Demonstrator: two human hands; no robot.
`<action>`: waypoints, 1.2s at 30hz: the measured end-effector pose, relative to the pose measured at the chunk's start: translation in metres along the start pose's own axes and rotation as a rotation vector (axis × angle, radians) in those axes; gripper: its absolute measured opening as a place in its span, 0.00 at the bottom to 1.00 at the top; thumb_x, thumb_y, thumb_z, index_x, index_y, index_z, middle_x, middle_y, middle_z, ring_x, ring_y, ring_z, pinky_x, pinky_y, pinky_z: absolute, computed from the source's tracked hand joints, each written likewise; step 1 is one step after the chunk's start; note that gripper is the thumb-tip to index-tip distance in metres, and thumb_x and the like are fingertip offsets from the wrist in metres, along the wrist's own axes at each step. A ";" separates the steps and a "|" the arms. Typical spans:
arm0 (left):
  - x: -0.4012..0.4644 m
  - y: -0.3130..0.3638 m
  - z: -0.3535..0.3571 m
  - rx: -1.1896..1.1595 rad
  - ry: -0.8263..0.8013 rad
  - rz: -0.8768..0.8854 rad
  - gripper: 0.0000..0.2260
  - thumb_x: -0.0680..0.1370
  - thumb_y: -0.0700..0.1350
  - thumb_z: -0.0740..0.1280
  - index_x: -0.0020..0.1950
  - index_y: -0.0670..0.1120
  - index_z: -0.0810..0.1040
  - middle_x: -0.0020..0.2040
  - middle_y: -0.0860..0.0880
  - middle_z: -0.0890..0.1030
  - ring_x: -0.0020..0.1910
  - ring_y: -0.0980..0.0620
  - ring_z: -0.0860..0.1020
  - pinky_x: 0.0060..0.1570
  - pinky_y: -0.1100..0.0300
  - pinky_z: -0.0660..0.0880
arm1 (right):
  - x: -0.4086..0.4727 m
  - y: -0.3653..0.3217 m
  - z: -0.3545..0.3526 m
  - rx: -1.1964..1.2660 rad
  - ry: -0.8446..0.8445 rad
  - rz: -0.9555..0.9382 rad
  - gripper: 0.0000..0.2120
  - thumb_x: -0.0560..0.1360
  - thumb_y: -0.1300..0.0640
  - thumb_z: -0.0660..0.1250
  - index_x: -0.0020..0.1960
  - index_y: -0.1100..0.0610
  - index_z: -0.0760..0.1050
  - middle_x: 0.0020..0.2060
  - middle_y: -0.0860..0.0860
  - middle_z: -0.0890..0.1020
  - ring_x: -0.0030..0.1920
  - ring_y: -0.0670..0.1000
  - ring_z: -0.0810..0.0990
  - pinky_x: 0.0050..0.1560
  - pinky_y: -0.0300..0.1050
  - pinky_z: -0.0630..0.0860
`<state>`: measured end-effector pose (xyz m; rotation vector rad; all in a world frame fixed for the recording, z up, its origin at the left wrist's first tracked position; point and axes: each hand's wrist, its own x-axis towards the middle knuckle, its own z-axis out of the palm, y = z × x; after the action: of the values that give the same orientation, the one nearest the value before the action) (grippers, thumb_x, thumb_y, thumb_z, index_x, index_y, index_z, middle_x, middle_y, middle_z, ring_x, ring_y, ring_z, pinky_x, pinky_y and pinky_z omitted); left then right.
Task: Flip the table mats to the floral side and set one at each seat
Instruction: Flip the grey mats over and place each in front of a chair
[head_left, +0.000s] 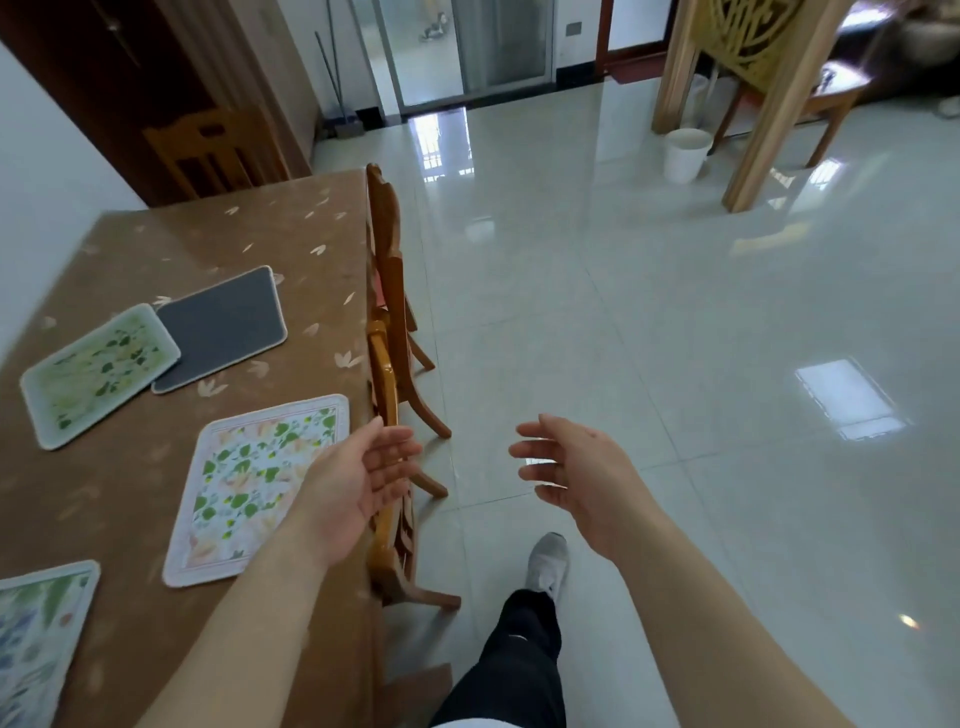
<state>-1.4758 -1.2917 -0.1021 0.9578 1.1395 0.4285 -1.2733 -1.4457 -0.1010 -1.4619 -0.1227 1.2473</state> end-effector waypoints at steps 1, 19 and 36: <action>0.011 0.007 0.005 -0.003 0.010 0.006 0.19 0.84 0.52 0.60 0.60 0.40 0.83 0.54 0.40 0.86 0.47 0.46 0.85 0.46 0.52 0.80 | 0.011 -0.010 -0.004 -0.007 -0.001 -0.006 0.14 0.83 0.49 0.64 0.55 0.56 0.85 0.47 0.53 0.89 0.39 0.51 0.84 0.41 0.44 0.77; 0.254 0.193 0.169 -0.079 -0.021 0.125 0.17 0.85 0.51 0.60 0.58 0.41 0.83 0.49 0.44 0.88 0.45 0.49 0.85 0.47 0.53 0.78 | 0.256 -0.260 -0.014 -0.090 -0.068 -0.060 0.14 0.81 0.50 0.66 0.56 0.58 0.84 0.44 0.52 0.89 0.37 0.50 0.84 0.42 0.45 0.76; 0.447 0.344 0.136 -0.305 0.547 0.166 0.16 0.84 0.51 0.62 0.55 0.41 0.84 0.49 0.41 0.87 0.44 0.48 0.86 0.43 0.54 0.80 | 0.561 -0.438 0.141 -0.280 -0.514 0.127 0.14 0.78 0.50 0.67 0.56 0.58 0.83 0.43 0.52 0.88 0.36 0.50 0.83 0.36 0.42 0.78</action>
<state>-1.1183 -0.8366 -0.0615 0.6822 1.4345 1.0132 -0.8967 -0.8261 -0.0722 -1.3647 -0.5754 1.7452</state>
